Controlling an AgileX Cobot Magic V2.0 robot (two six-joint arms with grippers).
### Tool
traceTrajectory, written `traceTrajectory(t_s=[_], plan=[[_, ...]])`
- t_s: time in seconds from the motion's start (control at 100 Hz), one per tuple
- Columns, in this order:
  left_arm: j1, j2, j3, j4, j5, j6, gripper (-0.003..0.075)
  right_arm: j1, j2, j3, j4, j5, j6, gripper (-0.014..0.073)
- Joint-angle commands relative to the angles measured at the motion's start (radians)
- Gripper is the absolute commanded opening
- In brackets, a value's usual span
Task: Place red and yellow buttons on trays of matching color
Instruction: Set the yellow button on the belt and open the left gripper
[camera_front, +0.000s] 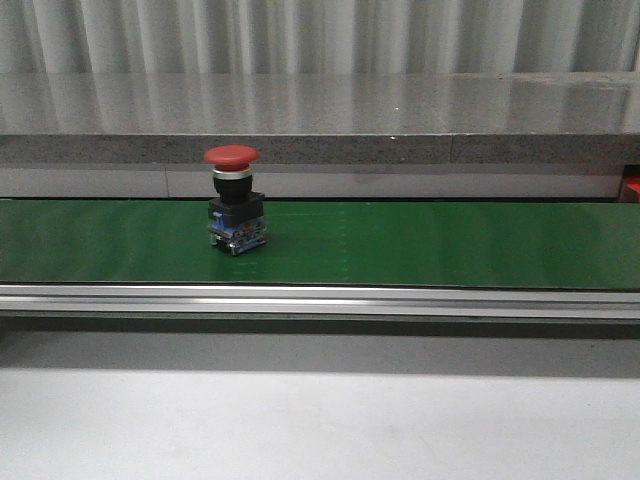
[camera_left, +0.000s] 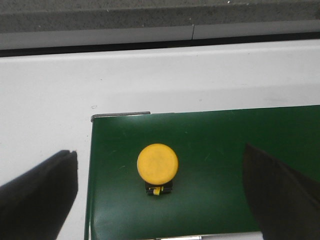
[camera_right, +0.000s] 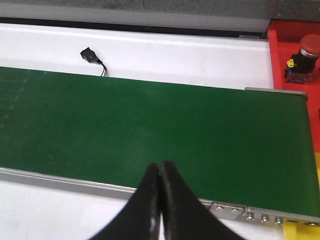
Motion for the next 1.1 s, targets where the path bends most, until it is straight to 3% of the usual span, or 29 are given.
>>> traceTrajectory(t_s=[0.0, 0.16, 0.28, 0.37, 0.57, 0.84, 0.96, 1.09], plan=[[-0.008, -0.096, 0.022, -0.009, -0.052, 0.002, 0.0625, 0.000, -0.008, -0.025, 0.011, -0.063, -0.007, -0.0068], [-0.008, -0.255, 0.146, -0.009, -0.070, 0.002, 0.0618, 0.000, -0.008, -0.025, 0.011, -0.063, -0.007, -0.0068], [-0.008, -0.355, 0.233, -0.009, -0.082, 0.002, 0.0538, 0.000, -0.008, -0.025, 0.011, -0.065, -0.007, -0.0068], [-0.008, -0.422, 0.295, -0.009, -0.097, 0.002, 0.0400, 0.000, -0.008, -0.025, 0.011, -0.075, -0.007, -0.0068], [-0.008, -0.502, 0.384, -0.013, -0.145, 0.002, -0.0024, 0.000, -0.005, -0.025, 0.011, -0.081, -0.007, -0.0068], [-0.008, -0.499, 0.394, -0.013, -0.154, 0.002, -0.0020, 0.000, -0.005, -0.023, 0.011, -0.071, -0.007, -0.0051], [-0.008, -0.499, 0.394, -0.013, -0.173, 0.002, -0.0020, 0.000, -0.005, -0.023, 0.011, -0.037, -0.007, 0.0102], [-0.008, -0.499, 0.394, -0.013, -0.175, 0.002, -0.0020, 0.000, -0.005, -0.023, 0.030, -0.002, -0.007, 0.0464]])
